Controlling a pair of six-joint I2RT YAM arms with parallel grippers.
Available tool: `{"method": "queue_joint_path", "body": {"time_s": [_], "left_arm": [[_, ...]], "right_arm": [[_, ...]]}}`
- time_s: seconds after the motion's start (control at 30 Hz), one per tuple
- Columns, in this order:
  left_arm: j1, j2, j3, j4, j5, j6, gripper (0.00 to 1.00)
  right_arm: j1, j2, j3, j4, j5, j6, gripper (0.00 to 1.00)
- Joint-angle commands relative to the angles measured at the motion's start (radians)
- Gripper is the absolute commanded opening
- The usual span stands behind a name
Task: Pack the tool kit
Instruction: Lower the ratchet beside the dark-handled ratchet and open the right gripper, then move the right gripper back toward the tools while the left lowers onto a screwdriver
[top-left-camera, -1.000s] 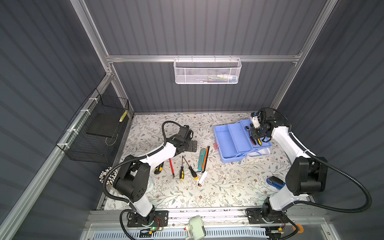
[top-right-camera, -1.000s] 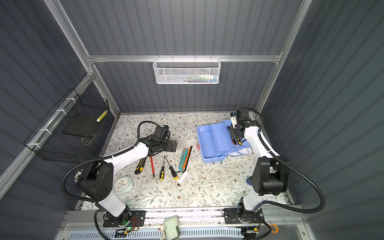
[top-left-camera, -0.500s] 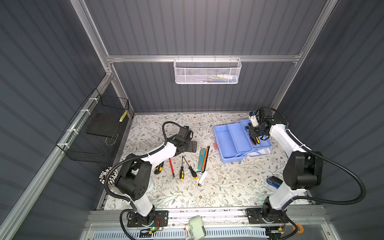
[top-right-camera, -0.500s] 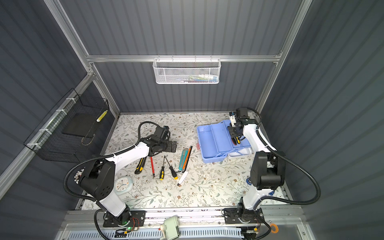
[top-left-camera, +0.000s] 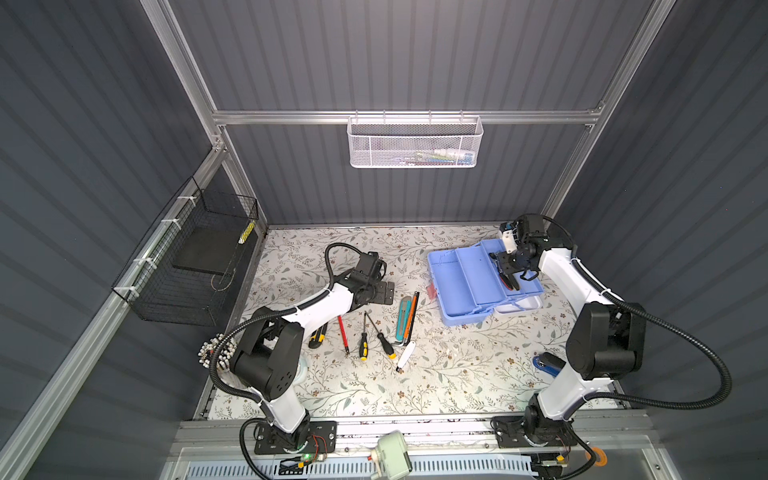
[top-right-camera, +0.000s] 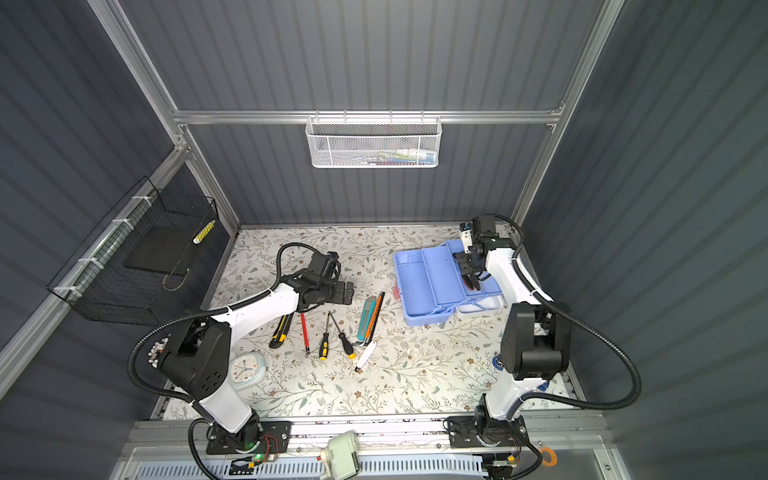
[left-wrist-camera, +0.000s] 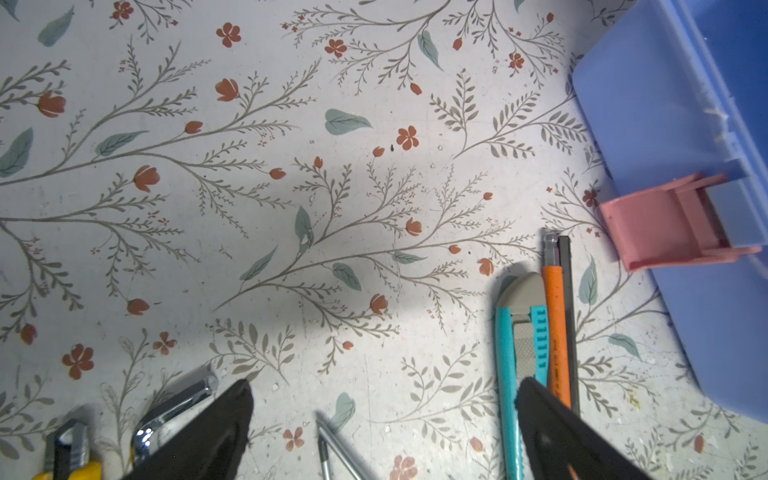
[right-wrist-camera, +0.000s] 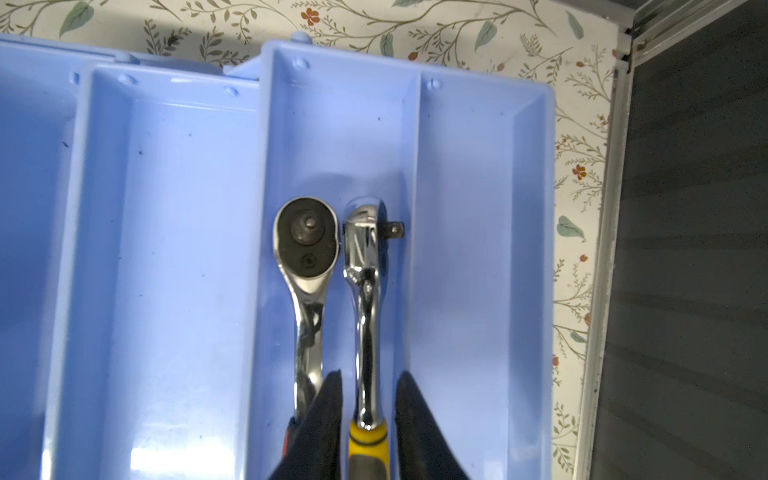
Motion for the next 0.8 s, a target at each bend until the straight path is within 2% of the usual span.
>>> {"method": "queue_joint_path", "body": {"time_s": [0.0,0.27,0.43,0.53,0.67,0.77], "left_arm": [[0.007,0.004,0.022,-0.020,0.012,0.003,1.00],[0.008,0.002,0.021,-0.025,0.011,0.000,1.00],[0.009,0.010,0.028,-0.045,0.004,-0.018,1.00],[0.008,0.010,0.021,-0.054,0.000,-0.032,1.00],[0.008,0.001,0.007,-0.052,0.010,-0.044,1.00],[0.007,-0.008,-0.003,-0.046,0.018,-0.052,1.00]], "right_arm": [[0.004,-0.015,0.007,0.001,-0.010,0.007,0.29],[0.008,-0.060,-0.001,0.005,-0.018,0.064,0.40],[0.014,-0.090,-0.013,0.008,0.023,0.123,0.64],[0.015,-0.109,-0.017,0.002,0.048,0.166,0.69],[0.017,-0.153,-0.039,0.012,0.049,0.224,0.83],[0.022,-0.187,-0.060,0.021,0.035,0.267,0.87]]}}
